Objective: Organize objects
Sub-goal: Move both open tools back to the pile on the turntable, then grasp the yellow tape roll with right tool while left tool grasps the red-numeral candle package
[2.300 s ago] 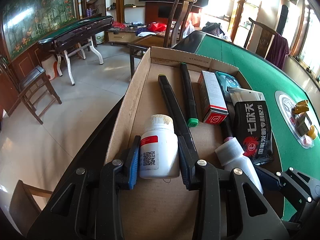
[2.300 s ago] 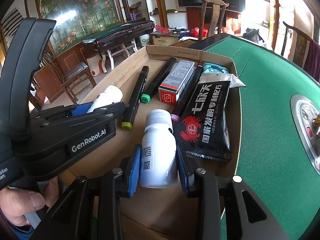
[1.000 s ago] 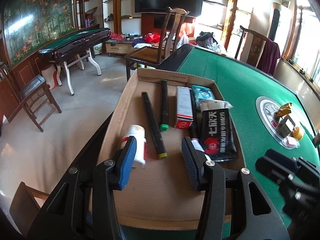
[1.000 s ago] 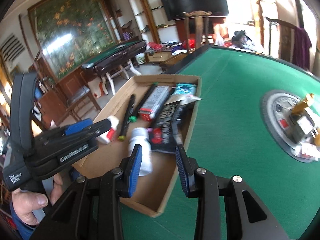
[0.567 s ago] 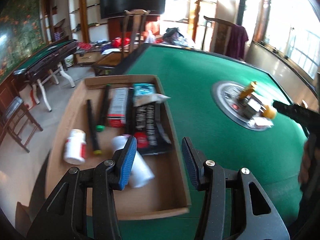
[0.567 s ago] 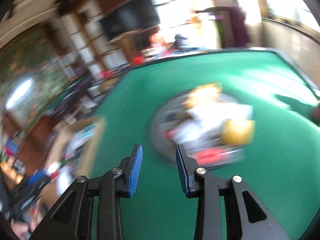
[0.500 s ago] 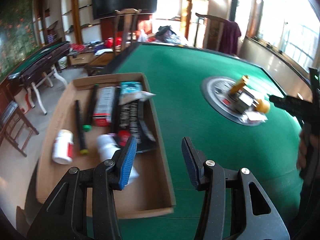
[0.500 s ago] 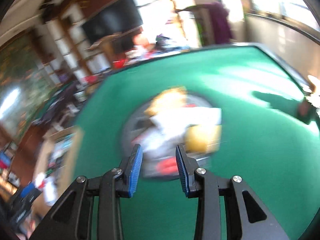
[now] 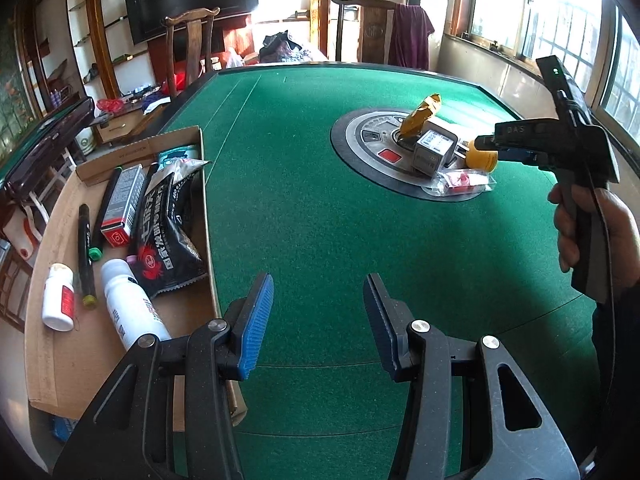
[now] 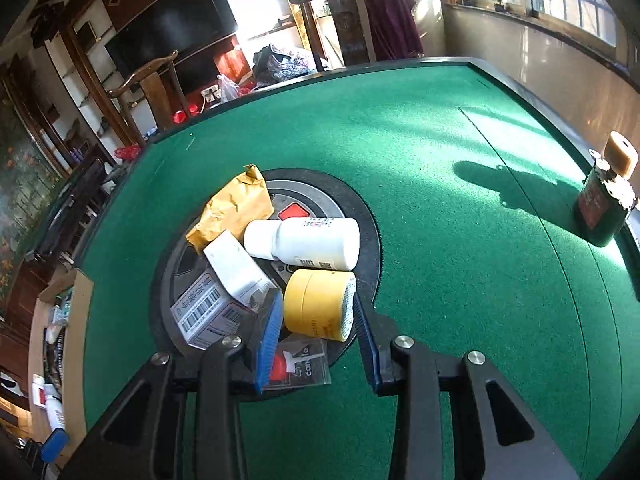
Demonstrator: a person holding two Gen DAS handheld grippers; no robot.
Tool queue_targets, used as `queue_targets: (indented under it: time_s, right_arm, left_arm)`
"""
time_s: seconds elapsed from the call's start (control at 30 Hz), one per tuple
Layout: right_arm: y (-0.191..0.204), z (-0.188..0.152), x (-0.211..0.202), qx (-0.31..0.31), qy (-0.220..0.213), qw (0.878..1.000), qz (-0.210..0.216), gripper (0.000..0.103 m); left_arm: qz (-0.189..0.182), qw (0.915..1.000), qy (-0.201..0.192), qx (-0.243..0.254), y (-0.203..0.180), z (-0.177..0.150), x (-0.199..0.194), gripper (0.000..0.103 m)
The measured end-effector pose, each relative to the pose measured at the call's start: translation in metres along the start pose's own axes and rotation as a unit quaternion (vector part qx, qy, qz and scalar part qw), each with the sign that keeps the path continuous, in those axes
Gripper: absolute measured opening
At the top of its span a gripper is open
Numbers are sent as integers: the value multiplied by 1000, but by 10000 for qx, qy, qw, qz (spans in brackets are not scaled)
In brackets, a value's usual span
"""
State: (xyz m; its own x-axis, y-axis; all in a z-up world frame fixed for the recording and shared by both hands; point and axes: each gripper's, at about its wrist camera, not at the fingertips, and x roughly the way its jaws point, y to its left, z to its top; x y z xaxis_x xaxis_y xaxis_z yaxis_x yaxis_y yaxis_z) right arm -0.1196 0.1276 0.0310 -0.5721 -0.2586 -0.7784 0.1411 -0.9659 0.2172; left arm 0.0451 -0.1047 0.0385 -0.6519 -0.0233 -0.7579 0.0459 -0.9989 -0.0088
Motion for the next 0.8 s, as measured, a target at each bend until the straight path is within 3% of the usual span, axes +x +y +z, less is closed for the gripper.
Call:
queue_targets:
  time_s: [0.17, 0.23, 0.3, 0.43, 0.5, 0.63, 0.8]
  right_arm:
    - [-1, -4, 15, -16, 3, 9997, -226, 34]
    - [-6, -4, 6, -9, -103, 9995, -312, 32]
    - [-18, -5, -6, 175, -95, 9998, -87, 32]
    - [-46, -13, -35, 354, -57, 9983, 464, 32]
    - [-60, -20, -49, 374, -120, 9969, 688, 32]
    - [-93, -24, -62, 552, -199, 9944, 878, 32]
    - [-99, -17, -72, 746, -266, 9890, 1247, 32]
  left_arm:
    - [-70, 9998, -15, 203, -11, 3, 5, 47]
    - [-311, 9989, -13, 364, -20, 9, 9, 47]
    - [-659, 9967, 18, 478, -29, 19, 14, 47]
    - [-1483, 9829, -50, 1088, -60, 44, 24, 47]
    - [-1788, 9712, 15, 1571, -81, 58, 35, 47]
    - [-1939, 9522, 50, 2359, -114, 83, 60, 47]
    - [-1985, 9326, 496, 2973, -142, 104, 101, 47]
